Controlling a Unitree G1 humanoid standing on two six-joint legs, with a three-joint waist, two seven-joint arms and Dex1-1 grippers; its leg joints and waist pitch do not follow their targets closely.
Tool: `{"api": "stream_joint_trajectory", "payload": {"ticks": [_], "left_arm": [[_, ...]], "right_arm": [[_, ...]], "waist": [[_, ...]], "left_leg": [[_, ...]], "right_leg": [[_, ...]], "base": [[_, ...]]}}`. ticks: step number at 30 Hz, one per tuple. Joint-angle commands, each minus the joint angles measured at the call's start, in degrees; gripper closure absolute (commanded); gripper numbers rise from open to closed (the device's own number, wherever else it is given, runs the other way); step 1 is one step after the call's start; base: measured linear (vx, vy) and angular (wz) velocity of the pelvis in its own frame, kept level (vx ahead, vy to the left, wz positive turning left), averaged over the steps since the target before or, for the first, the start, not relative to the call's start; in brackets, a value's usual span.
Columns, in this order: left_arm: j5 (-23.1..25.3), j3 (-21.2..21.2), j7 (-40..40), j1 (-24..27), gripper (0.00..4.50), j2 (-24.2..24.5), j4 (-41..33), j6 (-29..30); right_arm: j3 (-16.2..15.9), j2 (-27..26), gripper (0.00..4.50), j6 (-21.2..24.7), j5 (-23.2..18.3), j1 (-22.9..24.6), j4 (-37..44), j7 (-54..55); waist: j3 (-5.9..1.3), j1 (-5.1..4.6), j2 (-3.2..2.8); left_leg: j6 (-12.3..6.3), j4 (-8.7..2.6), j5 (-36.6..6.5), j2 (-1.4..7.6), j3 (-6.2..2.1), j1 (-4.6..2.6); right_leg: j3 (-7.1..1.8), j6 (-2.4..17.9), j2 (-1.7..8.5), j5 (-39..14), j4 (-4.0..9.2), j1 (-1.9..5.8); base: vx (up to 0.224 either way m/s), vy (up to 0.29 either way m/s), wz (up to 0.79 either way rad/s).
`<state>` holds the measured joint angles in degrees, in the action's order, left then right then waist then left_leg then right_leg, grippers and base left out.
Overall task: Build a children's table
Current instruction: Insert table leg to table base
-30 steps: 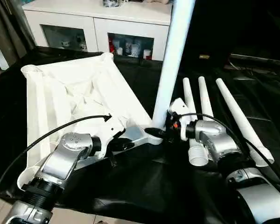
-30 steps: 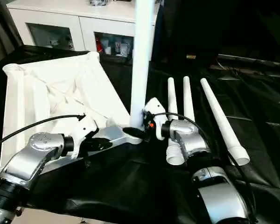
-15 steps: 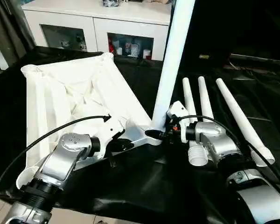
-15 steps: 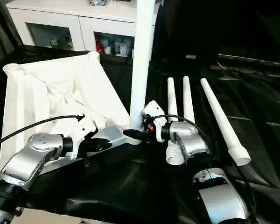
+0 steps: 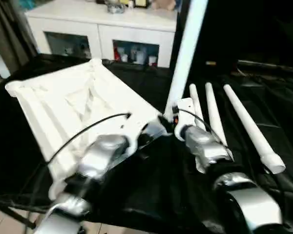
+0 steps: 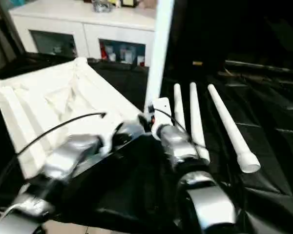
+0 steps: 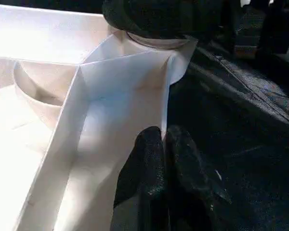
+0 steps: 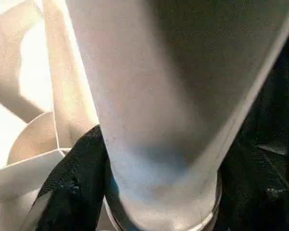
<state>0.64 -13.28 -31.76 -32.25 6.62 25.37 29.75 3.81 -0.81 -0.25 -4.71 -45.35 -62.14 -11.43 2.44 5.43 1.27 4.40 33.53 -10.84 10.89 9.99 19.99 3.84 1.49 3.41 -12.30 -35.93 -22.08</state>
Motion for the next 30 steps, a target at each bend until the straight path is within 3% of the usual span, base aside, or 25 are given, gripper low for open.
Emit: {"api": "stream_joint_trajectory", "payload": {"ticks": [1, 4, 6, 10, 16, 17, 18, 21, 28, 30], "left_arm": [[0.7, 0.7, 4.1, -0.5, 4.50, -1.0, 3.2, -1.2], [0.6, 0.5, 3.2, -0.2, 4.50, -0.4, 3.1, -2.2], [0.3, 0.5, 1.5, 0.3, 4.50, 0.6, 2.4, -3.2], [-0.2, 0.2, -3.1, 2.2, 4.50, 3.6, -0.3, -4.2], [-1.9, -0.6, -10.6, 5.0, 4.50, 8.2, -4.9, -5.7], [-3.3, -1.0, -14.4, 6.4, 4.50, 10.5, -7.2, -6.8], [-4.1, -1.2, -16.4, 7.2, 4.50, 11.6, -8.5, -7.0], [-6.5, -2.0, -22.6, 9.4, 4.50, 14.5, -12.6, -5.9], [-6.6, -2.2, -24.2, 10.3, 4.50, 15.9, -13.4, -5.9], [-6.5, -2.1, -24.3, 10.3, 4.50, 15.9, -13.4, -6.0]], "right_arm": [[-0.2, -3.4, 1.13, 0.6, -1.3, 0.6, -2.3, -3.2], [-0.5, -2.9, 1.04, -0.3, -1.1, 0.4, -1.8, -5.5], [-1.5, -1.9, 0.70, -1.0, -0.7, 0.3, -1.0, -9.0], [-4.8, 1.7, 0.70, -2.7, 0.9, 1.1, 1.7, -19.9], [-6.9, 6.9, 0.70, -4.1, 1.6, 2.1, 4.7, -30.6], [-7.5, 9.1, 0.70, -4.3, 1.7, 2.4, 5.9, -34.9], [-7.8, 10.0, 0.70, -4.4, 1.7, 2.5, 6.4, -36.9], [-8.5, 11.9, 0.70, -3.9, 1.3, 2.7, 7.3, -42.0], [-12.1, 13.5, 0.70, -5.8, 4.0, 3.6, 7.6, -46.9], [-12.4, 13.5, 0.96, -5.9, 4.3, 3.7, 7.6, -47.2]], "waist": [[-2.60, -0.05, 0.10], [-2.58, -0.18, 0.16], [-2.60, -0.29, 0.26], [-2.73, -0.18, 0.29], [-3.33, 0.13, 0.10], [-3.32, -0.05, 0.07], [-3.49, -0.13, 0.16], [-3.34, -0.01, -0.01], [-2.97, 0.20, -0.02], [-2.95, 0.17, 0.06]], "left_leg": [[-0.22, -4.44, -13.8, 2.41, -0.88, -0.17], [-0.53, -4.59, -13.3, 2.39, -1.02, 0.25], [-0.94, -4.51, -13.3, 2.36, -1.02, 0.32], [-2.18, -4.27, -10.9, 2.37, -0.88, 0.46], [-4.77, -3.59, -4.4, 2.37, -0.74, 0.77], [-5.35, -3.53, -3.6, 2.44, -0.61, 0.78], [-5.84, -3.41, -3.2, 2.45, -0.68, 0.95], [-6.77, -3.36, -3.7, 2.58, -0.48, 0.68], [-4.53, -3.61, -6.9, 2.85, -0.53, 0.52], [-4.01, -3.62, -7.5, 2.70, -0.55, 0.49]], "right_leg": [[-3.27, 7.8, 5.28, -16.5, 5.64, 1.70], [-3.22, 8.0, 5.27, -15.5, 5.47, 2.02], [-3.20, 8.1, 5.33, -16.1, 5.52, 2.12], [-3.23, 8.8, 5.41, -14.0, 5.40, 2.26], [-3.02, 11.6, 5.10, -3.7, 4.10, 2.69], [-3.03, 12.7, 4.96, -1.3, 3.87, 2.50], [-2.98, 13.4, 5.01, 0.9, 3.50, 2.80], [-2.93, 14.8, 4.83, 1.6, 3.52, 2.39], [-2.92, 14.4, 4.89, -3.3, 3.79, 2.21], [-3.05, 13.8, 5.06, -5.0, 3.99, 2.26]], "base": [[0.000, 0.000, 0.00], [0.000, 0.000, 0.00], [0.000, 0.000, 0.00], [0.000, 0.000, 0.00], [0.000, 0.000, 0.00], [0.000, 0.000, 0.00], [0.000, 0.000, 0.00], [0.000, 0.000, 0.00], [0.000, 0.000, 0.00], [0.000, 0.000, 0.00]]}}
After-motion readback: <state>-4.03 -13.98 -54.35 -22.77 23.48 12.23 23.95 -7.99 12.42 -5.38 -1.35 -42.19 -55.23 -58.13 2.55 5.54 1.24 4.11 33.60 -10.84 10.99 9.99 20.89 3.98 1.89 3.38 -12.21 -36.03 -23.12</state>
